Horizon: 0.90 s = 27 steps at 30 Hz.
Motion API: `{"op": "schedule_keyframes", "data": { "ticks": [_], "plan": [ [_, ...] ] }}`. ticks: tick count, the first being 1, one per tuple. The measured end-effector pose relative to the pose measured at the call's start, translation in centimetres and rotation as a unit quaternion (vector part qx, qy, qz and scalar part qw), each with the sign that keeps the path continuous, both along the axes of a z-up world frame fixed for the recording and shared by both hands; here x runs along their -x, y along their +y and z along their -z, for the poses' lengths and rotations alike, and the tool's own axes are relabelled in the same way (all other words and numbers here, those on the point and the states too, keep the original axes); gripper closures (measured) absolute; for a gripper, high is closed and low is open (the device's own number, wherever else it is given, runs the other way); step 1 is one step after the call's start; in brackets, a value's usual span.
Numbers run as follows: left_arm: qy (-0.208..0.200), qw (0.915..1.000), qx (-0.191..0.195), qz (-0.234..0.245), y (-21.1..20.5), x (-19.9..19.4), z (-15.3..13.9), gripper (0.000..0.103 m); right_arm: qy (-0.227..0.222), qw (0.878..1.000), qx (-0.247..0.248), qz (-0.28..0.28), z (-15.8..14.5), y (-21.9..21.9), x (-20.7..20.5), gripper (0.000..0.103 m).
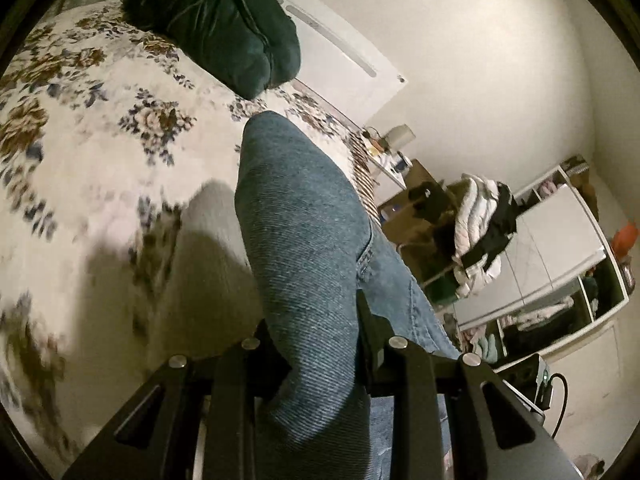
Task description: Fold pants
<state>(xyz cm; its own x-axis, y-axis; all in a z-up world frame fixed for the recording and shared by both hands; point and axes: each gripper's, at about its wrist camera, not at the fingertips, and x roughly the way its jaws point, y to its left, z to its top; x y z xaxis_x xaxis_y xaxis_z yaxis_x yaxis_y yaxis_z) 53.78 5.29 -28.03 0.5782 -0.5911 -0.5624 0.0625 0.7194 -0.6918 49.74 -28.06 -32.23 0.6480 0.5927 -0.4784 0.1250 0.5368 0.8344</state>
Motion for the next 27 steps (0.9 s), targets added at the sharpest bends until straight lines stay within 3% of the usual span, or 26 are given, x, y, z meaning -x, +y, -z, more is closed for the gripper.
{"op": "schedule_keyframes", "data": {
  "ticks": [4, 7, 10, 12, 16, 18, 21, 23, 25, 27],
  "plan": [
    [0.034, 0.9994, -0.006, 0.002, 0.9, -6.4, 5.2, 0.079, 0.005, 1.0, 0.021, 0.0, 3.1, 1.6, -6.6, 0.077],
    [0.064, 0.9975, -0.027, 0.011, 1.1, -8.8, 8.8, 0.079, 0.028, 0.999, 0.044, -0.005, 6.7, 2.3, -9.8, 0.077],
    [0.087, 0.995, -0.042, 0.024, 1.4, -9.1, 11.8, 0.075, 0.052, 0.997, 0.062, -0.017, 9.7, 2.6, -10.3, 0.076],
    [0.088, 0.9947, -0.045, 0.029, 1.7, -8.7, 12.3, 0.073, 0.063, 0.995, 0.071, -0.028, 10.5, 2.5, -10.1, 0.071],
    [0.107, 0.9914, -0.066, 0.036, 2.4, -8.0, 12.6, 0.058, 0.113, 0.99, 0.068, -0.057, 11.6, 1.5, -8.9, 0.06],
    [0.114, 0.9894, -0.084, 0.033, 2.7, -7.6, 12.2, 0.058, 0.136, 0.985, 0.094, -0.051, 11.4, 0.9, -7.8, 0.052],
    [0.128, 0.9859, -0.104, 0.031, 2.7, -7.2, 11.5, 0.058, 0.156, 0.981, 0.111, -0.041, 11.0, -0.8, -6.3, 0.051],
    [0.127, 0.9832, -0.129, 0.025, 2.5, -6.7, 10.5, 0.058, 0.161, 0.976, 0.143, -0.037, 10.0, -1.2, -5.6, 0.051],
    [0.12, 0.9764, -0.179, 0.013, 2.0, -5.8, 9.0, 0.058, 0.168, 0.961, 0.217, -0.033, 8.3, -0.7, -4.9, 0.049],
    [0.108, 0.9743, -0.197, 0.009, 1.6, -4.9, 7.8, 0.056, 0.166, 0.949, 0.265, -0.028, 6.9, -0.1, -4.4, 0.045]
  ]
}}
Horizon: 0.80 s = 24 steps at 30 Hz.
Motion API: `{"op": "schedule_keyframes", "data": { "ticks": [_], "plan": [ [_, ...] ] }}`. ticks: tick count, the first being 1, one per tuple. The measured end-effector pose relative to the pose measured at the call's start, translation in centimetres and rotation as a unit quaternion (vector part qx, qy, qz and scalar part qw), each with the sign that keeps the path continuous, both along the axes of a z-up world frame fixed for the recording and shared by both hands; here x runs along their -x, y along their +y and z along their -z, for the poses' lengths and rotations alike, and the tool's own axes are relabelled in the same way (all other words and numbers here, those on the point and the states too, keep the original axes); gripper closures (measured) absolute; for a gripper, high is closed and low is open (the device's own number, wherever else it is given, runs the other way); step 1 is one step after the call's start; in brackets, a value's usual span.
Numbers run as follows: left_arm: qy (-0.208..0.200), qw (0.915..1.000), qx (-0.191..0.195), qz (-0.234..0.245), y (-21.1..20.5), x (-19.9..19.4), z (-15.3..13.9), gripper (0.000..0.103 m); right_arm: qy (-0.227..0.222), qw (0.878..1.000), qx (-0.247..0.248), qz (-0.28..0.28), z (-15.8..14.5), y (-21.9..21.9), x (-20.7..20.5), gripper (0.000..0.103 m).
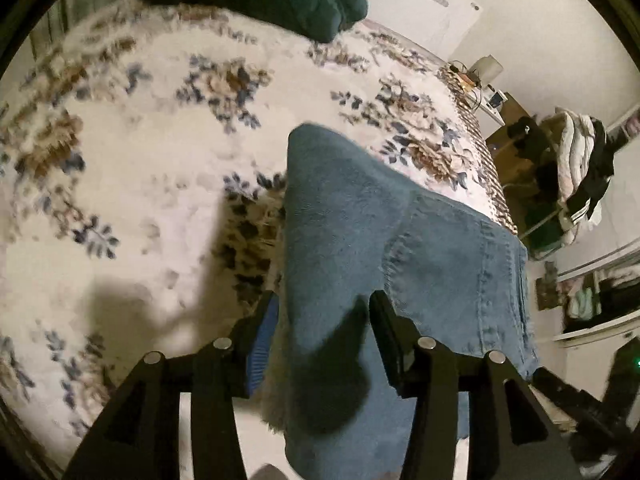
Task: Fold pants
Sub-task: 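Place the folded jeans onto the grey towel stack and open both grippers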
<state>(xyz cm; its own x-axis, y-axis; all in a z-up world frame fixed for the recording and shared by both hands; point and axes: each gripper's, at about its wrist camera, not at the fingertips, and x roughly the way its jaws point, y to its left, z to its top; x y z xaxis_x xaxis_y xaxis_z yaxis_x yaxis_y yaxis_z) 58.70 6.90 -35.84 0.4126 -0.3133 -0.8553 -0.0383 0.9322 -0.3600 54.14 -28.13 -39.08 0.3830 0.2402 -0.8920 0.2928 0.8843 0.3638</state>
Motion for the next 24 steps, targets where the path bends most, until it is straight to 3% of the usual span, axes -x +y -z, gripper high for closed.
{"op": "schedule_keyframes", "data": {
  "ticks": [1, 2, 4, 6, 14, 24],
  "plan": [
    [-0.006, 0.9998, -0.016, 0.003, -0.4, 0.7, -0.9, 0.043, 0.0, 0.999, 0.042, -0.004, -1.0, 0.7, 0.3, 0.037],
    [-0.008, 0.9995, -0.03, 0.005, -0.7, 1.0, -1.4, 0.022, 0.0, 0.998, 0.059, -0.006, -1.8, 0.9, 0.4, 0.033],
    [-0.016, 0.9981, -0.058, 0.01, -1.6, 2.1, -2.7, 0.006, 0.002, 0.993, 0.118, -0.016, -3.3, 2.1, 0.9, 0.009],
    [-0.025, 0.996, -0.085, 0.017, -2.6, 3.3, -3.9, 0.006, -0.002, 0.988, 0.152, -0.016, -4.3, 2.9, 1.5, 0.001],
    [-0.043, 0.9894, -0.134, 0.035, -5.3, 8.1, -7.7, 0.006, -0.033, 0.977, 0.21, -0.024, -10.4, 5.0, 5.7, 0.0],
    [-0.089, 0.9837, -0.156, 0.012, -6.7, 16.3, -15.0, 0.006, -0.089, 0.971, 0.218, -0.037, -18.4, 5.7, 13.9, 0.0]
  ]
}}
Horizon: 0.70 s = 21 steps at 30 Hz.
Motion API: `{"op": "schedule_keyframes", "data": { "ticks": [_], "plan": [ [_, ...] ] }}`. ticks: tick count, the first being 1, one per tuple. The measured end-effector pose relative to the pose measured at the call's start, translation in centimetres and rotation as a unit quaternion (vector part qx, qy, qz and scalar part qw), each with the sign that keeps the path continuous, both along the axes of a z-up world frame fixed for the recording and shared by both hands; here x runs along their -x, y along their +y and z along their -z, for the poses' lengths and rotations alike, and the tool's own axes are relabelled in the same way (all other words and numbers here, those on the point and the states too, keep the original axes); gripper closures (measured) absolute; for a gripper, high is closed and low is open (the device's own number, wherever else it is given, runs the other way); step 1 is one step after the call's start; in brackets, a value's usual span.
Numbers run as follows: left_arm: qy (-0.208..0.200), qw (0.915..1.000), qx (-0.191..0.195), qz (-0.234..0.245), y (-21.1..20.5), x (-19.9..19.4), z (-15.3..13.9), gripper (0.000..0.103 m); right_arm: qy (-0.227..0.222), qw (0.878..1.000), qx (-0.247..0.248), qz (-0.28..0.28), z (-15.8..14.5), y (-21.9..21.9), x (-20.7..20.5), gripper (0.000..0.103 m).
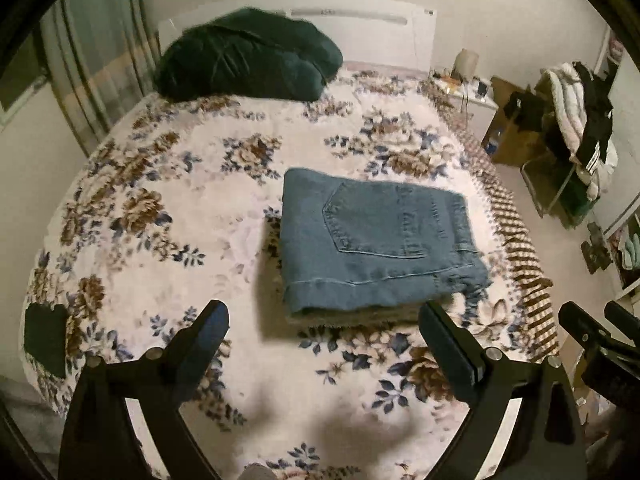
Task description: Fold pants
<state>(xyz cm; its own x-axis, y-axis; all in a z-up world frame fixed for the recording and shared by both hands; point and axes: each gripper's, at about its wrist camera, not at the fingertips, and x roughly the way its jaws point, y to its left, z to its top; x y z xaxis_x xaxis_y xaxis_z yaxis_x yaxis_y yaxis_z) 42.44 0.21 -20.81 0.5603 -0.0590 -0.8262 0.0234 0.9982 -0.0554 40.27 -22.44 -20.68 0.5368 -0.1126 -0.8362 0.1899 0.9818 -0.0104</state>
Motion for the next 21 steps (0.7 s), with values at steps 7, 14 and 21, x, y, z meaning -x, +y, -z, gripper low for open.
{"op": "schedule_keyframes", "data": {
  "ticks": [7, 14, 21],
  "plan": [
    [-0.05, 0.9987, -0.002, -0.012, -0.9, 8.1, -7.5, 0.006, -0.055, 0.998, 0.002, -0.029, -8.3, 0.2, 8.5, 0.0],
    [-0.09, 0.9957, -0.002, -0.024, -1.9, 15.8, -13.3, 0.006, -0.103, 0.993, 0.002, -0.063, -15.8, 0.6, 17.4, 0.0],
    [-0.113, 0.9929, -0.002, -0.036, -2.9, 21.7, -17.2, 0.006, -0.139, 0.987, 0.007, -0.084, -22.0, 0.6, 25.3, 0.0]
  ]
}}
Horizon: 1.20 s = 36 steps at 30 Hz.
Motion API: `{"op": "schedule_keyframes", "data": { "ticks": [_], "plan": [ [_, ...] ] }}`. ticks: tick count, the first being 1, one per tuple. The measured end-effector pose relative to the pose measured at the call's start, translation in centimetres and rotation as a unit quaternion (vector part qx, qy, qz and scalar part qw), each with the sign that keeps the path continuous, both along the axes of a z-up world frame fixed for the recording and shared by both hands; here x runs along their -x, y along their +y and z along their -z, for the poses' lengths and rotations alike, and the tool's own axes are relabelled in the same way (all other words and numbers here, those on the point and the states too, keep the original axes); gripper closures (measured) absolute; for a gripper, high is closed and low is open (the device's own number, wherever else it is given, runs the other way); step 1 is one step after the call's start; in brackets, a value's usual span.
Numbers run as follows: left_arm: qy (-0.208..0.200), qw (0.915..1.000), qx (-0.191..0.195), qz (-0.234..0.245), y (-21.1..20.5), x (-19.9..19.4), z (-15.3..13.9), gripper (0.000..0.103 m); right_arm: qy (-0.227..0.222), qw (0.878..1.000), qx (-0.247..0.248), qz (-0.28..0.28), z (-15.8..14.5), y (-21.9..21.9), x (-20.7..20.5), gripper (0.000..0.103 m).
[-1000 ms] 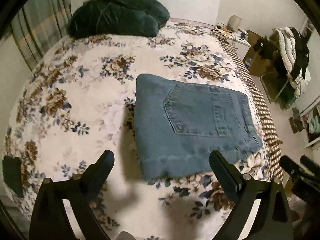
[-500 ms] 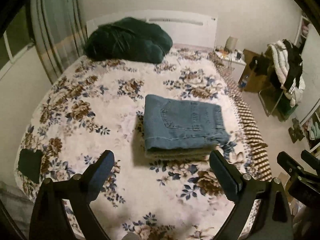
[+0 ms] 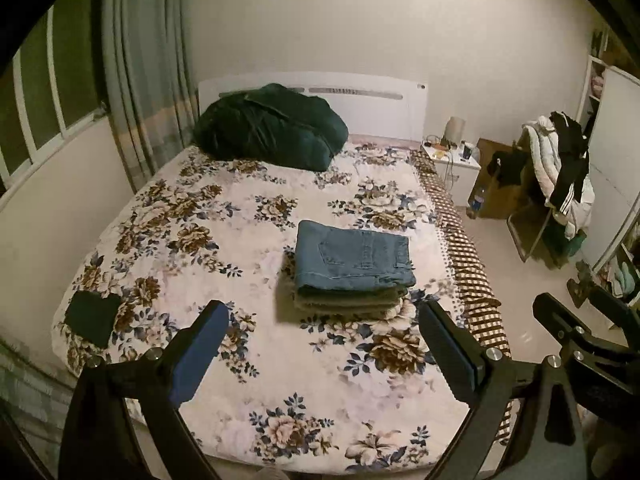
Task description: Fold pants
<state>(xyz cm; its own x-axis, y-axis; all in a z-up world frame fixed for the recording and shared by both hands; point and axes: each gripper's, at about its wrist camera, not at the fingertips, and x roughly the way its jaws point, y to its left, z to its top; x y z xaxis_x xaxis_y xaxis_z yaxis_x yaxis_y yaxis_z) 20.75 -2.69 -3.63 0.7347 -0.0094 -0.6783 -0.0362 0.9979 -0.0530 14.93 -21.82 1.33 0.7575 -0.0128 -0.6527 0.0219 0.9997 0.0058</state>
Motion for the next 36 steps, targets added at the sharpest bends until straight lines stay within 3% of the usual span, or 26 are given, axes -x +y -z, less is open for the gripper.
{"op": "schedule_keyframes", "data": {
  "ticks": [6, 14, 24, 36],
  "plan": [
    [-0.011, 0.9999, 0.006, -0.005, 0.3, 2.6, -2.1, 0.006, -0.02, 1.0, 0.003, -0.004, -3.7, 0.3, 4.5, 0.0],
    [-0.021, 0.9998, 0.001, -0.005, 0.9, 3.6, -3.2, 0.003, -0.027, 1.0, 0.004, -0.002, -6.0, 0.6, 5.9, 0.0],
    [0.009, 0.9999, 0.005, 0.003, 1.0, 3.5, -2.4, 0.0, -0.003, 1.0, 0.012, 0.003, -5.8, 0.9, 4.7, 0.0],
    [0.005, 0.9999, -0.008, 0.002, 0.7, 3.7, -2.9, 0.0, -0.001, 1.0, 0.009, 0.003, -5.4, 0.7, 4.5, 0.0]
  ]
}}
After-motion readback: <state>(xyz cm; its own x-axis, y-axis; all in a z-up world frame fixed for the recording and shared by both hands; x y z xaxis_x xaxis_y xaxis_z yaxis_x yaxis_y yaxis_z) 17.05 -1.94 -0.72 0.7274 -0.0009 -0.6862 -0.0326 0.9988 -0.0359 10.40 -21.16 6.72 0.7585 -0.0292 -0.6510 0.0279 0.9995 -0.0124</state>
